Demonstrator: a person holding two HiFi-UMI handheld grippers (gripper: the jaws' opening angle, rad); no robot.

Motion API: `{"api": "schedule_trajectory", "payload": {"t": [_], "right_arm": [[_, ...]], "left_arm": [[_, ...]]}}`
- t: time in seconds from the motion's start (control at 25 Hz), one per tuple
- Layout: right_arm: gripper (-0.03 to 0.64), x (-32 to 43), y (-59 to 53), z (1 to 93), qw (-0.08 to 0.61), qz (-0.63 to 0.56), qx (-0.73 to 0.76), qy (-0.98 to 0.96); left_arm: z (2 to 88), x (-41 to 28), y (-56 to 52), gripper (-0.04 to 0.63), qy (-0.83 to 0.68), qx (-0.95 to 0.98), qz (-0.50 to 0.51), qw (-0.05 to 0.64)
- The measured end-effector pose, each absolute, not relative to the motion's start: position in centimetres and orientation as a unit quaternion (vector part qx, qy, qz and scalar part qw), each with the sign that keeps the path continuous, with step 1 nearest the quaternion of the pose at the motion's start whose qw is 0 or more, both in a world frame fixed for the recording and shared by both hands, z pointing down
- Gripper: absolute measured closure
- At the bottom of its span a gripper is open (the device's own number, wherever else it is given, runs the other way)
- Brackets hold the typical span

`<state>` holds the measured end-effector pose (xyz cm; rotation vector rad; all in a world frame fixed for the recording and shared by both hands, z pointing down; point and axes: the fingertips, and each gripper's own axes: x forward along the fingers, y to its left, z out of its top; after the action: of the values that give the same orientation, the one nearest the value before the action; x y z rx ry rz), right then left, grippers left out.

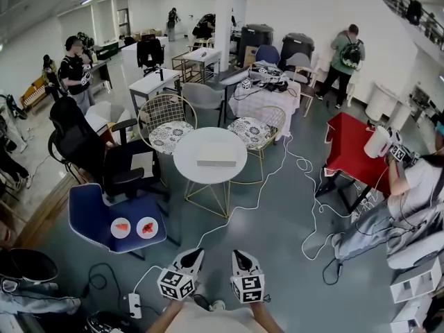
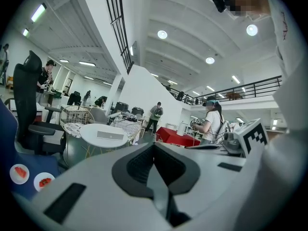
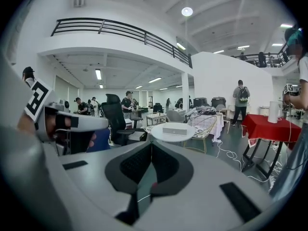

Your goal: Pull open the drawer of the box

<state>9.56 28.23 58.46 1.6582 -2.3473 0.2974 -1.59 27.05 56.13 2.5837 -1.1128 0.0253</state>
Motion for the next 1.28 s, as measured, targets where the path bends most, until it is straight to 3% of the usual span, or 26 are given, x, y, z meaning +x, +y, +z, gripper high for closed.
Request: {"api": "schedule_trajectory", "payload": {"t": [1.28], "right_arm": [[0.601,11.2,22.9,60.2,0.139,0.1,0.564,-0.808]], "left_arm": [[57.9,-0.4,21.8,0.583,-0.393,0.904,0.006,0.17]]}}
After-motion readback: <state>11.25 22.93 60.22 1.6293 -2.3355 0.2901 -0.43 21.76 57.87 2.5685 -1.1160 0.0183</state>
